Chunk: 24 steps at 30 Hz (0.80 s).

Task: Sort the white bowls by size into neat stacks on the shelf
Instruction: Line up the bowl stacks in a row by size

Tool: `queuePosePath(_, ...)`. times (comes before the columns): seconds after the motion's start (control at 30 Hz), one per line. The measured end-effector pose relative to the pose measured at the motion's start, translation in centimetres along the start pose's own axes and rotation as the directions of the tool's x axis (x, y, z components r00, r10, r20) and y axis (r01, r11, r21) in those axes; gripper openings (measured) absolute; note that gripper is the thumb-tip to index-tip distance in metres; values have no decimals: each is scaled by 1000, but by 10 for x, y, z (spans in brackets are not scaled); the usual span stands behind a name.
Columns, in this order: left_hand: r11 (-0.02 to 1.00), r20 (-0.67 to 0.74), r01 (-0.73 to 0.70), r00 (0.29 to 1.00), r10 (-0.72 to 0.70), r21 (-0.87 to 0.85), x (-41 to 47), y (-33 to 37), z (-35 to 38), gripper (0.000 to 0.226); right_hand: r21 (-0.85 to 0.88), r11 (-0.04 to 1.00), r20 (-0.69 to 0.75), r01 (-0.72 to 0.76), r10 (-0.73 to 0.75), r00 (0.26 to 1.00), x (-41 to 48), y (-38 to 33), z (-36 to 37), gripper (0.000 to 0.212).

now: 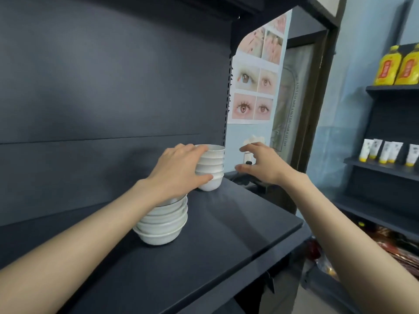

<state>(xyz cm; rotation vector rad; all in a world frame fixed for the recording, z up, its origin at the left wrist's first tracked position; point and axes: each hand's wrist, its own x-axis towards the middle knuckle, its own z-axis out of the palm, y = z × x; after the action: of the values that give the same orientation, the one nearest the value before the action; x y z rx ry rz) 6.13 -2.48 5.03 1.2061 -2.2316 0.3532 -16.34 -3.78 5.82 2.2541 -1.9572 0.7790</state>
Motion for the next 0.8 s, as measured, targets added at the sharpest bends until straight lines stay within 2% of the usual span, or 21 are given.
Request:
queuePosePath(0.2, 985, -25, 165, 986, -164, 47, 39, 30, 40, 61, 155, 977, 29, 148, -155, 988, 64, 50, 26, 64)
queuePosePath(0.37, 926, 15, 376, 926, -376, -13, 60, 52, 80, 67, 304, 921, 96, 242, -283, 954, 108, 88, 43, 72)
queuePosePath(0.53, 780, 50, 589, 804, -593, -213, 77, 54, 122, 79, 490, 835, 157, 251, -367, 917, 141, 106, 62, 88)
queuePosePath(0.63, 684, 63, 651, 738, -672, -330, 86, 47, 137, 92, 583, 782, 198, 219, -398, 896, 158, 106, 74, 100)
queuePosePath(0.8, 504, 117, 710, 628, -770, -492, 93, 29, 165, 125, 714, 688, 234, 128, -407, 883, 180, 104, 95, 110)
